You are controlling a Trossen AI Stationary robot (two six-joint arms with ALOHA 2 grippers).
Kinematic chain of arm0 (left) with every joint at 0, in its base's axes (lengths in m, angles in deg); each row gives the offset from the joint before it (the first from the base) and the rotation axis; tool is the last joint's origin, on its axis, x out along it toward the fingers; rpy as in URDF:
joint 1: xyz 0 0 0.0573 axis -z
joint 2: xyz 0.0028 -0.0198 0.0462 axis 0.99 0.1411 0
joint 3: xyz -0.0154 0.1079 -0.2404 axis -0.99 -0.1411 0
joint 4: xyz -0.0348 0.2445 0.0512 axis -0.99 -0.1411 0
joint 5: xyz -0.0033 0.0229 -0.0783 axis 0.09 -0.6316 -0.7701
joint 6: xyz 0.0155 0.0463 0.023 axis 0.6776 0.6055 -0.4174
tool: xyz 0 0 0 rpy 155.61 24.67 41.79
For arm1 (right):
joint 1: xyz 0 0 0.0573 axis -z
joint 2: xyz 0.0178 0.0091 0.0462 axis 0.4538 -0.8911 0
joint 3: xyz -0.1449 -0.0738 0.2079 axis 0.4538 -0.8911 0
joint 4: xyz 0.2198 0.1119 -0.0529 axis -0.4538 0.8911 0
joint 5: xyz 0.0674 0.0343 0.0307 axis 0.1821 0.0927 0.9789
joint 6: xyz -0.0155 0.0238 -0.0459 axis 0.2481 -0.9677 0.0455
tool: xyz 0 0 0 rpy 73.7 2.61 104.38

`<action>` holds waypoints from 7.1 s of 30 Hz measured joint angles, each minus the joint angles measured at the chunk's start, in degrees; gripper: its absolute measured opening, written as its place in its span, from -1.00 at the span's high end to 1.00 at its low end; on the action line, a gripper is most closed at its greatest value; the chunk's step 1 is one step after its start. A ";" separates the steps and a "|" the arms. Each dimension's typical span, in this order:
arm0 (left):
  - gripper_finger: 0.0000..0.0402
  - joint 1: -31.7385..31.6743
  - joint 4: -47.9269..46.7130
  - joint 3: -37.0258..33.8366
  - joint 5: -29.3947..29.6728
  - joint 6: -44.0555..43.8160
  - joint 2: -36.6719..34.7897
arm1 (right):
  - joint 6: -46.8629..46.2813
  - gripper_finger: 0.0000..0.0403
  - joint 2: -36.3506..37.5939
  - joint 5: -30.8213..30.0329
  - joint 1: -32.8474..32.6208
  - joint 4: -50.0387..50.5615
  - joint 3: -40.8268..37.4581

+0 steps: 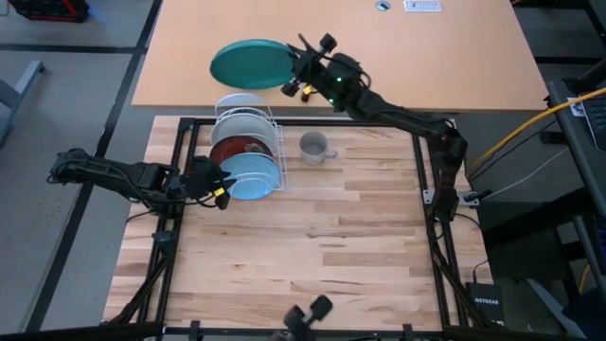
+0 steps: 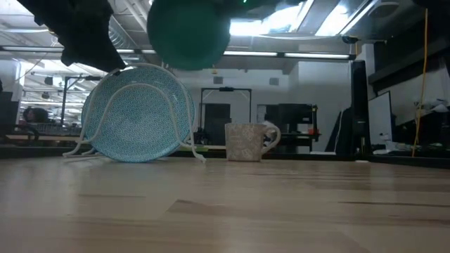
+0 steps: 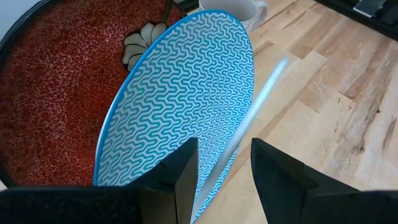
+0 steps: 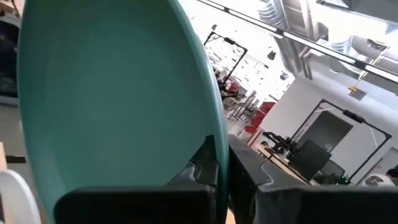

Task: Sort dishes
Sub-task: Put the green plate into the dish rack, then return to Home Position

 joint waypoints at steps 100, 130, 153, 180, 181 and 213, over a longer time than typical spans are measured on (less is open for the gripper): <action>0.32 -0.02 28.12 -23.48 -20.98 29.05 -41.50 | -19.41 0.54 46.01 22.38 -12.69 -5.17 -65.38; 0.32 -0.01 27.74 -25.33 -20.94 33.94 -41.48 | -22.27 0.54 77.57 7.85 -21.50 -26.10 -100.36; 0.32 -0.06 17.83 -25.33 -18.32 32.30 -41.44 | -26.99 0.54 83.70 6.92 -21.50 -7.18 -106.33; 0.32 -0.06 1.48 -25.33 -18.34 28.60 -41.46 | -26.36 0.54 83.39 7.08 -21.45 8.94 -106.49; 0.32 -0.06 1.41 -25.33 -18.34 28.54 -41.46 | -26.36 0.54 83.39 7.08 -21.45 8.95 -106.49; 0.32 -0.06 1.29 -25.33 -18.34 28.48 -41.46 | -26.34 0.54 83.37 7.02 -21.45 9.06 -106.51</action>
